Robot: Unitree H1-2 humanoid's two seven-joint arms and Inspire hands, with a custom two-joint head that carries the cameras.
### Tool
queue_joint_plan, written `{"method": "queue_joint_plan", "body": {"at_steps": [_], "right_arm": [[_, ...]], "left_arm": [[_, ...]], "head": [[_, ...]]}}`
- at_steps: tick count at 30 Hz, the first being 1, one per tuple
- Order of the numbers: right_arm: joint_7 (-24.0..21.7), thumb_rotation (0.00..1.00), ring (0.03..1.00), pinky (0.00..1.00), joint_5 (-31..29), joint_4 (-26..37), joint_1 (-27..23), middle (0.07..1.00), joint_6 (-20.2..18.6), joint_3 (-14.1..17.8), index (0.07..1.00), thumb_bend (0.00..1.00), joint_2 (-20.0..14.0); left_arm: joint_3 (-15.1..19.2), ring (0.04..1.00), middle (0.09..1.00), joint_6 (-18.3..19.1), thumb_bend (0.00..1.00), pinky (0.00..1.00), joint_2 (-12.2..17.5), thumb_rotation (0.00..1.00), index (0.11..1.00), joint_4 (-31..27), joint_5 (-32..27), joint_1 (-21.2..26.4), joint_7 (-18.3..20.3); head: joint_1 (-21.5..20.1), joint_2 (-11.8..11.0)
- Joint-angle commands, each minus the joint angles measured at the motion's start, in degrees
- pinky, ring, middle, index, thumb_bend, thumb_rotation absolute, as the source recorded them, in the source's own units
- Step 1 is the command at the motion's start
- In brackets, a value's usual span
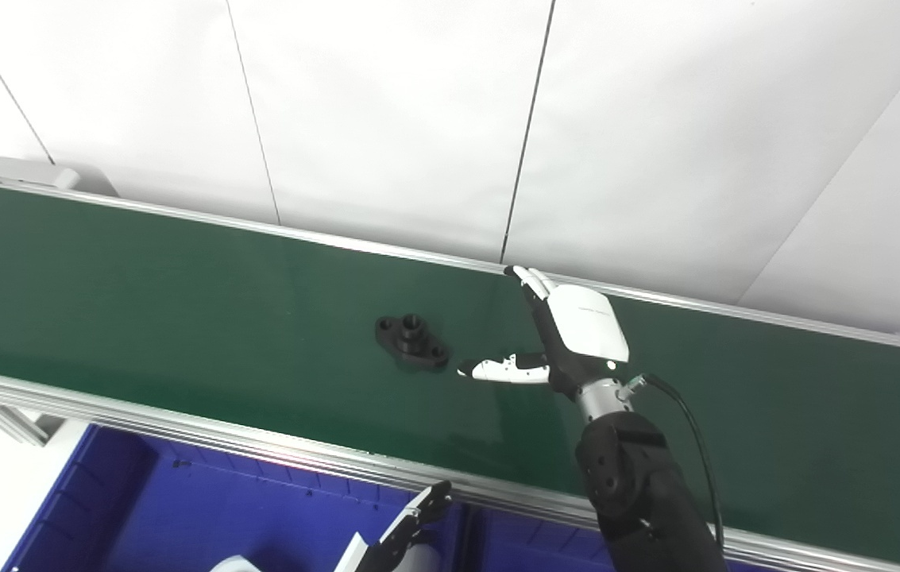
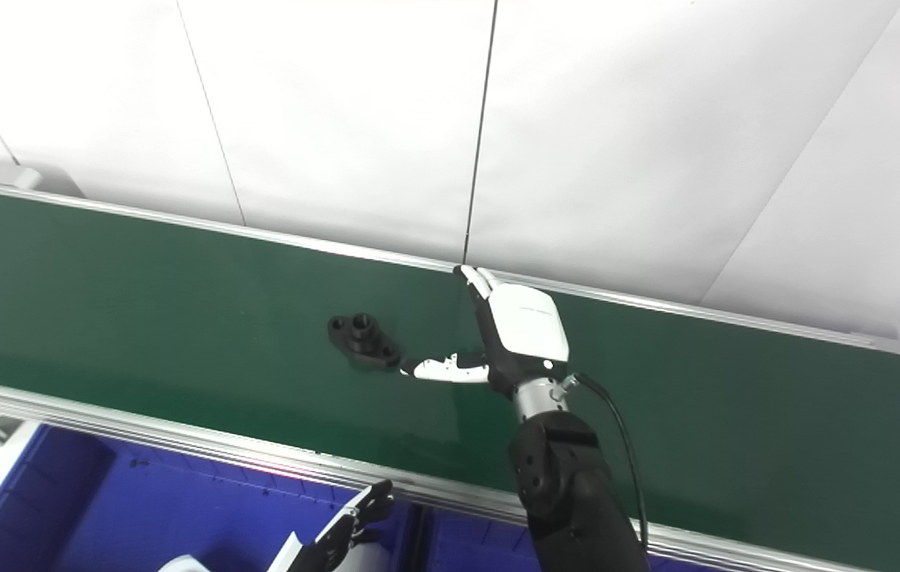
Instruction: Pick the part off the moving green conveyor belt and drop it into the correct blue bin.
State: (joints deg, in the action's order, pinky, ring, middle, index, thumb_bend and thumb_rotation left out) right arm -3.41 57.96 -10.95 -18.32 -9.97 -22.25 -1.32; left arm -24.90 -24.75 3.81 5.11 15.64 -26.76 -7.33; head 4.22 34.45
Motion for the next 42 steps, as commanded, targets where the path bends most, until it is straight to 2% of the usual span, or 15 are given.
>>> {"method": "queue_joint_plan", "body": {"at_steps": [1, 10, 19, 31, 33, 36, 37, 38, 39, 40, 42], "right_arm": [[2.2, 0.67, 0.855, 0.72, 0.2, -0.1, -2.6, 0.903, -0.6, -0.6, 0.903, 0.93, 0.4], [2.7, 0.64, 0.851, 0.73, -1.2, -3.9, -4.1, 0.901, -2.3, -2.0, 0.899, 0.94, 1.3], [1.2, 0.66, 0.833, 0.69, -1.0, -4.7, -5.2, 0.903, -5.4, -4.2, 0.909, 0.94, 2.3], [0.2, 0.68, 0.798, 0.65, -0.8, -4.7, -5.8, 0.891, -7.1, -6.9, 0.907, 0.94, 2.2], [0.2, 0.67, 0.729, 0.60, -0.2, -5.0, -5.9, 0.848, -7.4, -7.7, 0.888, 0.93, 2.1], [0.9, 0.66, 0.539, 0.44, 2.1, -6.5, -6.4, 0.682, -7.7, -9.7, 0.802, 0.89, 1.5], [0.8, 0.53, 0.396, 0.31, 2.6, -7.1, -6.5, 0.525, -7.9, -10.2, 0.704, 0.76, 1.4], [0.7, 0.32, 0.301, 0.23, 3.2, -7.7, -6.5, 0.414, -8.3, -10.6, 0.589, 0.62, 1.2], [0.2, 0.32, 0.301, 0.23, 4.1, -8.2, -6.5, 0.414, -8.9, -11.1, 0.589, 0.62, 0.9], [-0.1, 0.21, 0.226, 0.17, 4.7, -8.5, -6.5, 0.327, -9.3, -11.4, 0.531, 0.55, 0.7], [-2.1, 0.14, 0.188, 0.13, 8.4, -10.1, -6.8, 0.278, -12.2, -13.2, 0.499, 0.52, 0.3]], "left_arm": [[-1.6, 0.890, 0.913, -2.0, 0.65, 0.82, -3.1, 0.76, 0.931, 0.6, 1.1, 0.9, 0.3], [-2.1, 0.890, 0.917, -2.1, 0.67, 0.81, -3.2, 0.77, 0.928, 0.6, 1.9, 0.8, -0.5], [-2.0, 0.891, 0.913, -2.1, 0.65, 0.82, -3.4, 0.75, 0.928, -0.3, 2.2, 0.0, -0.3], [-2.0, 0.900, 0.913, -1.8, 0.66, 0.83, -4.2, 0.77, 0.935, -1.1, 4.1, -0.8, -0.3], [-2.0, 0.899, 0.911, -1.8, 0.66, 0.83, -4.3, 0.76, 0.933, -1.2, 4.4, -0.9, -0.4], [-1.9, 0.899, 0.910, -1.8, 0.65, 0.83, -4.5, 0.76, 0.934, -1.5, 4.5, -1.0, -0.3], [-1.9, 0.900, 0.910, -1.8, 0.65, 0.83, -4.5, 0.76, 0.934, -1.5, 4.4, -1.0, -0.3], [-1.9, 0.899, 0.908, -1.9, 0.65, 0.83, -4.6, 0.75, 0.932, -1.5, 4.3, -1.1, -0.4], [-1.8, 0.899, 0.908, -1.7, 0.65, 0.83, -4.6, 0.75, 0.932, -1.7, 4.3, -1.2, -0.3], [-1.8, 0.899, 0.908, -1.6, 0.66, 0.83, -4.7, 0.76, 0.931, -1.8, 4.3, -1.3, -0.3], [-1.6, 0.900, 0.910, -1.4, 0.66, 0.83, -4.7, 0.75, 0.929, -2.3, 3.9, -1.7, 0.0]], "head": [[0.2, 0.0], [0.6, 0.5], [0.7, 1.0], [1.2, 1.7], [1.4, 1.8], [1.5, 1.9], [1.5, 1.9], [1.5, 1.9], [1.5, 2.2], [1.5, 2.2], [1.4, 2.4]]}}
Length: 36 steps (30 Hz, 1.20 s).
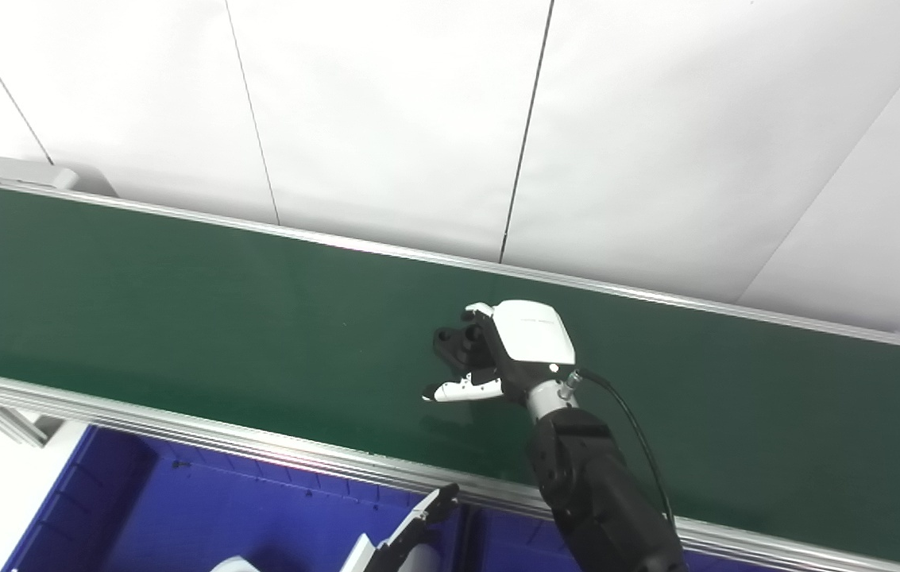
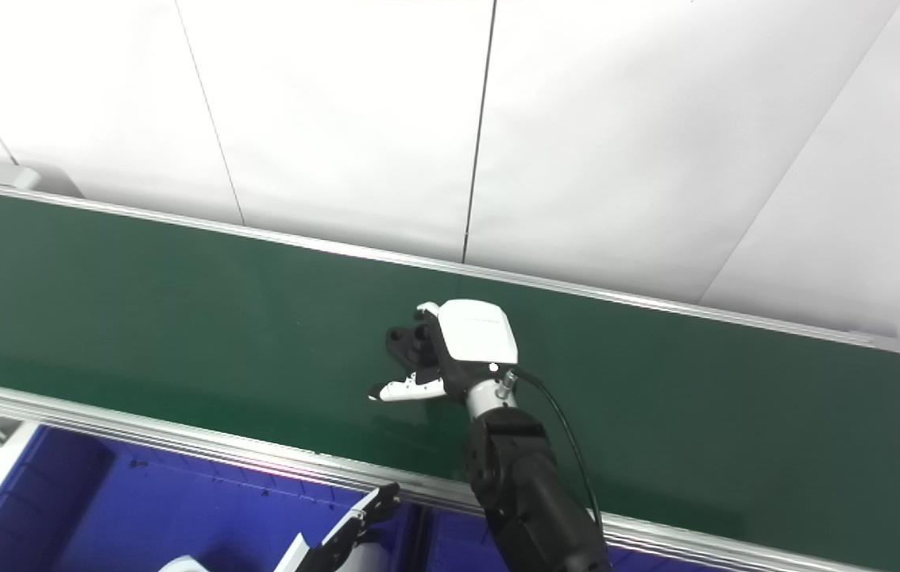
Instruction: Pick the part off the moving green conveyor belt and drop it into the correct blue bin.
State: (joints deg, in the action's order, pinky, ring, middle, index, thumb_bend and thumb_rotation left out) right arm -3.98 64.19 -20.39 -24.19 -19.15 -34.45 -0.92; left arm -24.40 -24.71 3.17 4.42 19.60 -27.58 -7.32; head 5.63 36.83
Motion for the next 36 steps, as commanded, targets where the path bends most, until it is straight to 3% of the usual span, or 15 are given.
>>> {"method": "queue_joint_plan", "body": {"at_steps": [1, 2, 4, 5, 11, 23, 29, 36], "right_arm": [[-2.1, 0.12, 0.182, 0.11, 3.2, -1.2, -0.9, 0.266, -4.3, -1.4, 0.491, 0.52, -0.1], [-2.2, 0.12, 0.190, 0.11, 3.6, -1.7, -0.8, 0.274, -5.2, -1.7, 0.487, 0.52, -0.1], [-2.4, 0.02, 0.216, 0.13, 3.3, -1.8, -0.5, 0.437, -5.8, -1.9, 0.482, 0.53, -0.3], [-2.6, 0.01, 0.221, 0.13, 3.2, -1.8, -0.4, 0.459, -6.0, -1.9, 0.481, 0.53, -0.4], [-2.7, 0.00, 0.179, 0.10, 3.9, -2.1, -0.2, 0.469, -7.0, -2.9, 0.481, 0.53, -0.7], [-5.0, 0.00, 0.218, 0.14, 3.4, 0.5, 0.4, 0.470, -7.0, -2.5, 0.482, 0.53, -1.2], [-1.0, 0.00, 0.213, 0.14, -0.7, 4.7, 2.0, 0.470, -4.0, -0.5, 0.483, 0.53, -1.0], [-0.3, 0.00, 0.179, 0.12, -3.1, 13.1, 3.4, 0.469, -3.0, -0.2, 0.487, 0.52, -1.7]], "left_arm": [[-2.0, 0.901, 0.913, -1.3, 0.65, 0.83, -4.1, 0.75, 0.928, -1.7, 0.2, -0.9, 0.0], [-1.9, 0.898, 0.912, -1.3, 0.65, 0.83, -4.1, 0.76, 0.928, -1.8, 0.4, -1.0, -0.1], [-1.8, 0.892, 0.909, -1.4, 0.64, 0.82, -4.0, 0.76, 0.926, -1.9, 0.6, -1.0, -0.1], [-1.8, 0.894, 0.911, -1.4, 0.63, 0.82, -3.9, 0.76, 0.928, -2.0, 0.5, -1.1, 0.0], [-1.6, 0.890, 0.911, -1.0, 0.59, 0.81, -3.6, 0.74, 0.929, -2.8, 0.6, -1.3, 0.4], [-1.6, 0.894, 0.911, 0.5, 0.59, 0.82, -3.5, 0.74, 0.934, -3.6, 0.3, -1.6, 1.0], [-1.4, 0.895, 0.912, 0.8, 0.58, 0.83, -3.4, 0.73, 0.934, -3.7, 0.3, -1.5, 1.3], [-1.1, 0.900, 0.917, 0.6, 0.58, 0.84, -3.4, 0.75, 0.937, -3.4, -0.3, -1.1, 1.6]], "head": [[-0.1, 0.1], [-0.1, 0.2], [-0.2, 0.3], [-0.2, 0.3], [-0.7, 0.8], [-1.0, 1.1], [-1.4, 1.1], [-2.8, 1.4]]}}
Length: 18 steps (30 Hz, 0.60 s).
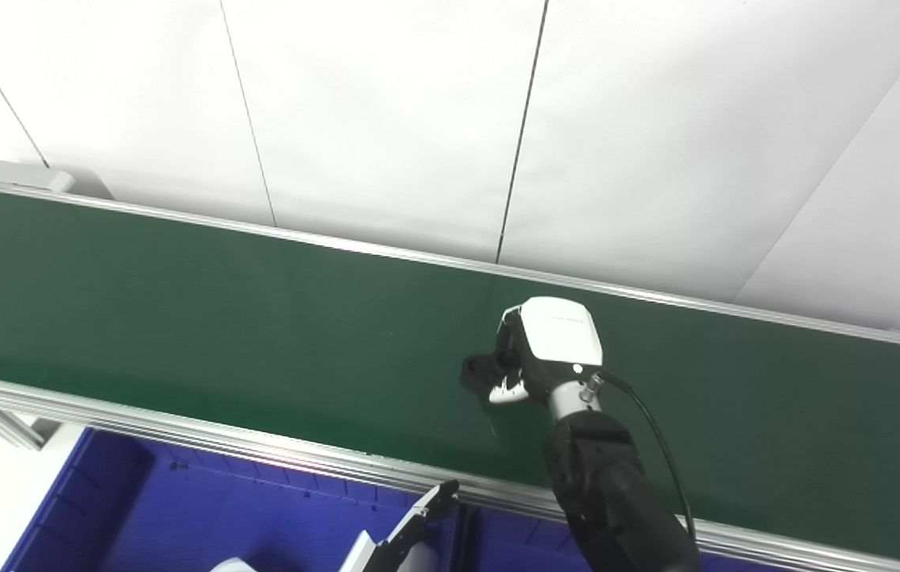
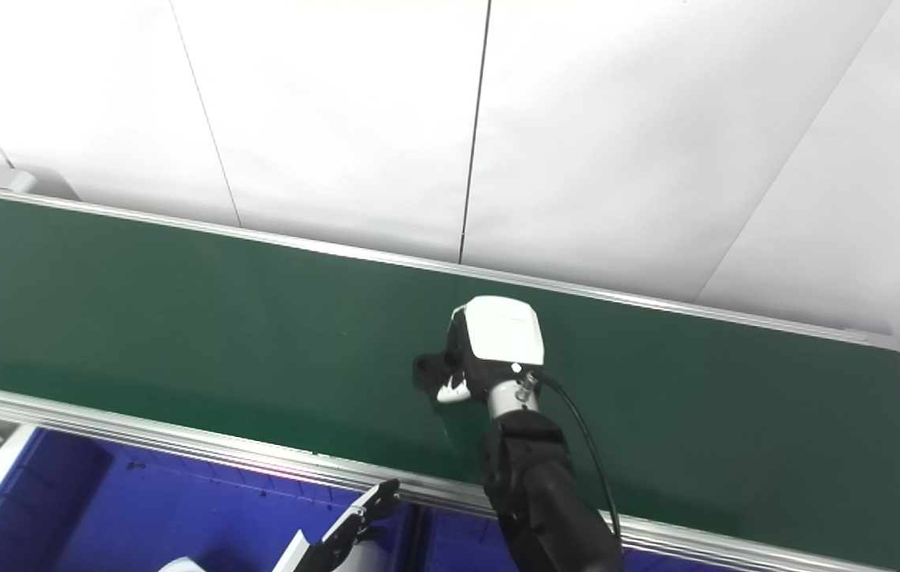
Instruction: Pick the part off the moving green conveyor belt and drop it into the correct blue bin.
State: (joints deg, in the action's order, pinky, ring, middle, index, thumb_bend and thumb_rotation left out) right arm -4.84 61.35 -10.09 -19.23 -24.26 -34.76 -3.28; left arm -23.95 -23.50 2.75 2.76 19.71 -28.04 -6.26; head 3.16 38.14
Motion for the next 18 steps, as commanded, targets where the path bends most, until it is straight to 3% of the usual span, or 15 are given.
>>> {"method": "queue_joint_plan", "body": {"at_steps": [1, 10, 18], "right_arm": [[0.6, 0.00, 0.176, 0.12, -0.1, 4.1, -1.4, 0.469, 2.2, 0.0, 0.487, 0.52, 0.6], [-3.0, 0.00, 0.155, 0.10, 1.0, 15.2, 0.3, 0.469, 1.0, -0.3, 0.488, 0.52, 1.3], [-7.3, 0.00, 0.158, 0.10, 5.0, 24.8, 4.0, 0.469, 0.3, -0.2, 0.486, 0.52, 2.6]], "left_arm": [[-1.5, 0.901, 0.918, -0.7, 0.58, 0.84, -3.0, 0.76, 0.937, -1.7, -0.7, -0.6, 0.6], [-0.7, 0.900, 0.925, -1.8, 0.56, 0.84, -2.2, 0.78, 0.952, -1.4, -1.9, -0.1, 1.5], [1.0, 0.916, 0.946, -1.1, 0.56, 0.87, -0.3, 0.82, 0.969, -3.7, -4.7, -0.2, 3.6]], "head": [[-0.6, 0.1], [-3.1, 0.3], [-10.7, 3.0]]}}
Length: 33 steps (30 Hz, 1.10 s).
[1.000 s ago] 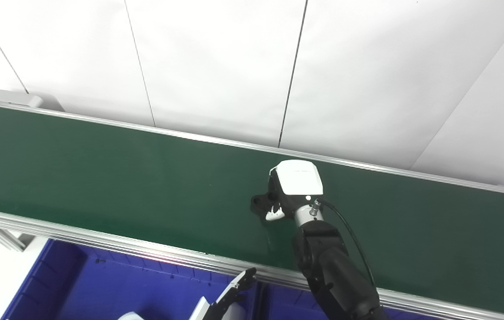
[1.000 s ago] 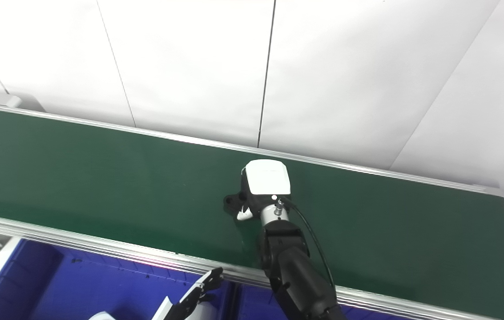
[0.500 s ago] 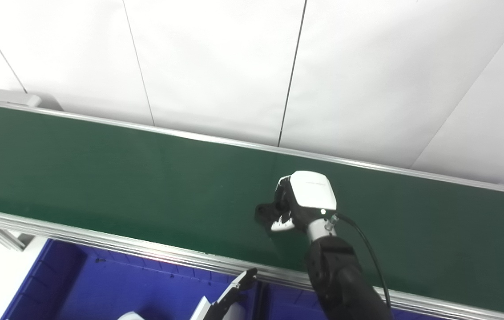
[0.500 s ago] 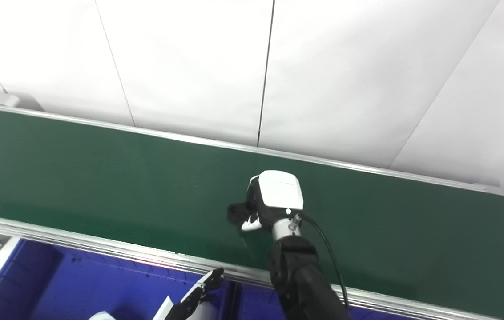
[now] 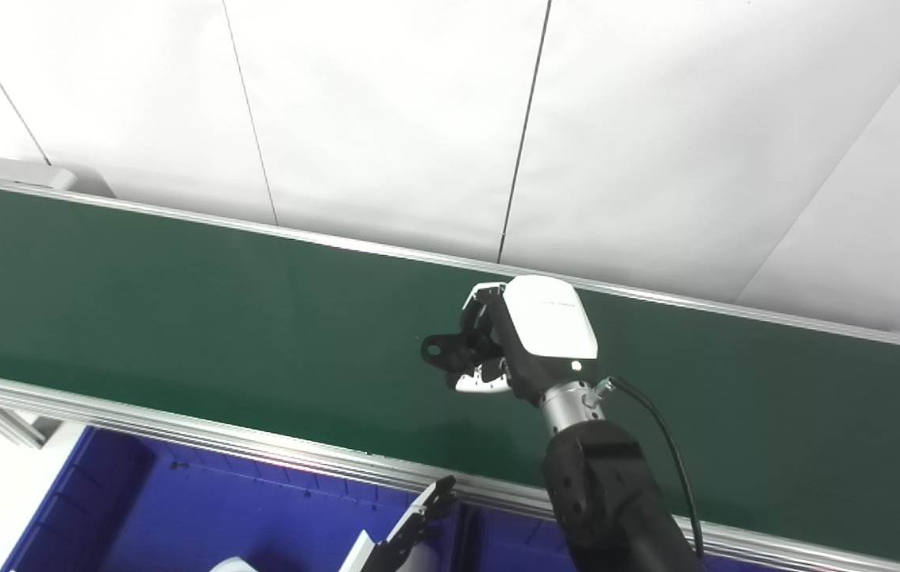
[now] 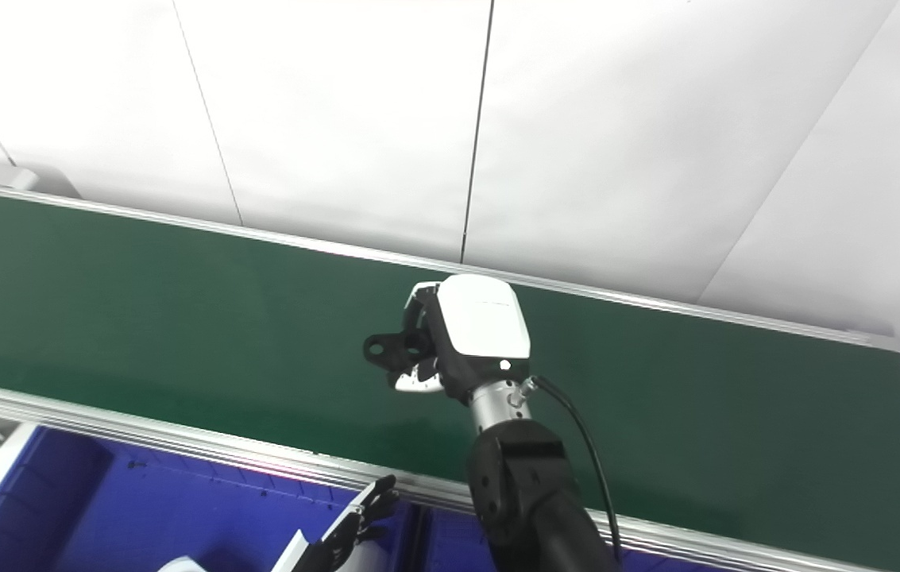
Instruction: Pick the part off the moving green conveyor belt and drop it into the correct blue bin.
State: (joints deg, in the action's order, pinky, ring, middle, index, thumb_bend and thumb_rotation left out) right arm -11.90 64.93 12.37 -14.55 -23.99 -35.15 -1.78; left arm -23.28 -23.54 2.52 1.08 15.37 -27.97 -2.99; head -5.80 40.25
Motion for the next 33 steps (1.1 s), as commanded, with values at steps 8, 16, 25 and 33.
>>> {"method": "queue_joint_plan", "body": {"at_steps": [8, 16, 25, 33], "right_arm": [[-7.1, 0.00, 0.160, 0.10, 7.8, 9.6, 3.9, 0.469, -0.3, 0.5, 0.486, 0.53, 3.6], [-16.6, 0.00, 0.157, 0.10, 14.6, 17.9, 11.4, 0.469, 1.9, 1.3, 0.484, 0.53, 4.6], [-20.7, 0.00, 0.147, 0.09, 17.8, 26.8, 22.9, 0.469, 5.8, 3.6, 0.488, 0.52, 4.1], [-25.7, 0.00, 0.160, 0.10, 22.2, 30.9, 30.8, 0.469, 9.9, 6.6, 0.486, 0.52, 4.6]], "left_arm": [[2.7, 0.987, 0.998, 1.7, 0.52, 0.98, 2.7, 0.91, 1.000, -7.4, -5.2, -0.7, 4.4], [5.4, 1.000, 1.000, 6.9, 0.55, 1.00, 5.3, 0.97, 1.000, -13.8, -9.6, -0.6, 8.0], [8.2, 0.973, 0.978, 10.6, 0.59, 0.98, 6.3, 0.95, 1.000, -17.2, -12.0, 0.2, 9.9], [9.5, 0.978, 0.981, 13.1, 0.60, 0.97, 6.2, 0.93, 1.000, -18.7, -12.5, 0.1, 11.0]], "head": [[-11.4, 5.9], [-22.1, 11.8], [-25.6, 14.7], [-25.6, 15.3]]}}
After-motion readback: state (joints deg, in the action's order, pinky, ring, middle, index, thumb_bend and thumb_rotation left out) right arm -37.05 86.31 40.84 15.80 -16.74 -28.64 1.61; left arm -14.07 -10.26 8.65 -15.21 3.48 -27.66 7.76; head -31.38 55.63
